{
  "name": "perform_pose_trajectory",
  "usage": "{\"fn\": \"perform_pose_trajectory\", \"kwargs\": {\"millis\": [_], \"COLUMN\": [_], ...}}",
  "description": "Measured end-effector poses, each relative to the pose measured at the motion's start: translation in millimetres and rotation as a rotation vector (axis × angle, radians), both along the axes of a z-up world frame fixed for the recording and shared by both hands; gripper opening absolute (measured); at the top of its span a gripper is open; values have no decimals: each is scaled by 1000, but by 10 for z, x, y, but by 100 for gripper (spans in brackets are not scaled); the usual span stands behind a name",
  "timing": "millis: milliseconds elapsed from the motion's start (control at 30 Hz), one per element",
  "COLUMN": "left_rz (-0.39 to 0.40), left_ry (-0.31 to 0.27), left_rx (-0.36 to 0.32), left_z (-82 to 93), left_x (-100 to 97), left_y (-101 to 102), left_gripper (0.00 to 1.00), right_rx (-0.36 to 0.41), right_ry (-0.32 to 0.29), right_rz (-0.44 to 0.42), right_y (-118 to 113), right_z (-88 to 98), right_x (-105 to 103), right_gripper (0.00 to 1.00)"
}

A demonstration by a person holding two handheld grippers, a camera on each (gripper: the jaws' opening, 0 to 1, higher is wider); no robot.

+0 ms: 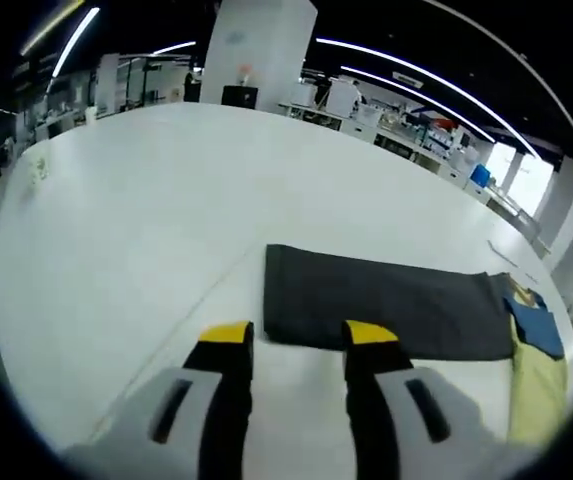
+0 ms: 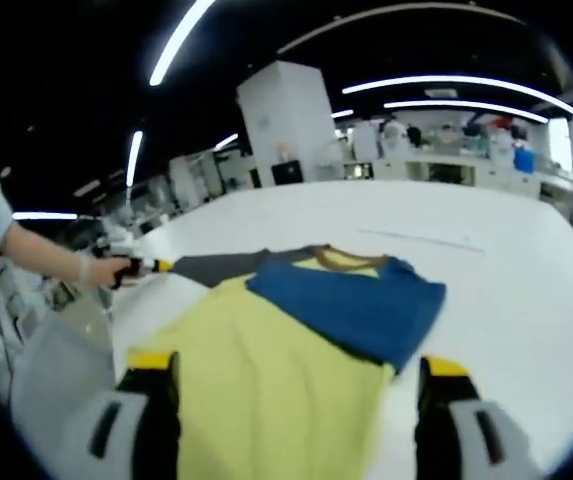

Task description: Fold the garment on the visible template until the final outline fits inside the template.

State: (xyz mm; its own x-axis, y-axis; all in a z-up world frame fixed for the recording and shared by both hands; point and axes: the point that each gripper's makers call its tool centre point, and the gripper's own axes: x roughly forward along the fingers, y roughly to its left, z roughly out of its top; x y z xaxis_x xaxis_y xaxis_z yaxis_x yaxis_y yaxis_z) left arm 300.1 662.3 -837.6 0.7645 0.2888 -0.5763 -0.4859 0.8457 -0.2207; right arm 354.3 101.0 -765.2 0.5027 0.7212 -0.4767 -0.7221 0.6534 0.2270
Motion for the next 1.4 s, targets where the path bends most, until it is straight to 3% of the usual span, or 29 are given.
{"fn": "perform_pose_trajectory", "kwargs": {"millis": [100, 233, 300, 367, 500, 633, 767, 933, 1100, 1133, 1200, 1400], "left_rz": [22, 21, 29, 15, 19, -40, -153, -273, -400, -427, -486, -575], "left_ry": [8, 54, 45, 69, 61, 11, -64, -111, -169, -180, -197, -243], "left_rx": [-3, 42, 3, 23, -10, -23, -23, -28, -65, -77, -86, -113], "left_z": [-6, -41, -43, -33, 8, 169, 439, 678, 886, 937, 980, 1185], "left_x": [-14, -36, 19, -8, -8, 106, 348, 657, 1047, 1092, 1250, 1452], "left_y": [9, 98, 133, 114, 49, -81, -367, -770, -1296, -1511, -1673, -2317], "left_gripper": [19, 6, 6, 3, 0, 0, 0, 0, 0, 0, 0, 0], "right_rx": [2, 11, 8, 7, 9, 11, 14, 31, 33, 34, 57, 70], "right_ry": [1, -1, -4, -1, -5, -11, -10, -13, -16, -21, -23, -19], "right_rz": [-2, 3, 7, 5, -5, -14, -18, -35, -33, -33, -44, -50], "right_y": [0, 36, 38, 39, 24, 12, -17, -50, -34, -32, -27, -19], "right_z": [0, 40, 35, 28, 32, 50, 40, 49, 63, 78, 115, 108], "right_x": [3, -24, -24, -31, -13, -16, -26, -15, -35, -35, -22, -32], "right_gripper": [99, 99, 99, 99, 99, 99, 99, 99, 99, 99, 99, 99]}}
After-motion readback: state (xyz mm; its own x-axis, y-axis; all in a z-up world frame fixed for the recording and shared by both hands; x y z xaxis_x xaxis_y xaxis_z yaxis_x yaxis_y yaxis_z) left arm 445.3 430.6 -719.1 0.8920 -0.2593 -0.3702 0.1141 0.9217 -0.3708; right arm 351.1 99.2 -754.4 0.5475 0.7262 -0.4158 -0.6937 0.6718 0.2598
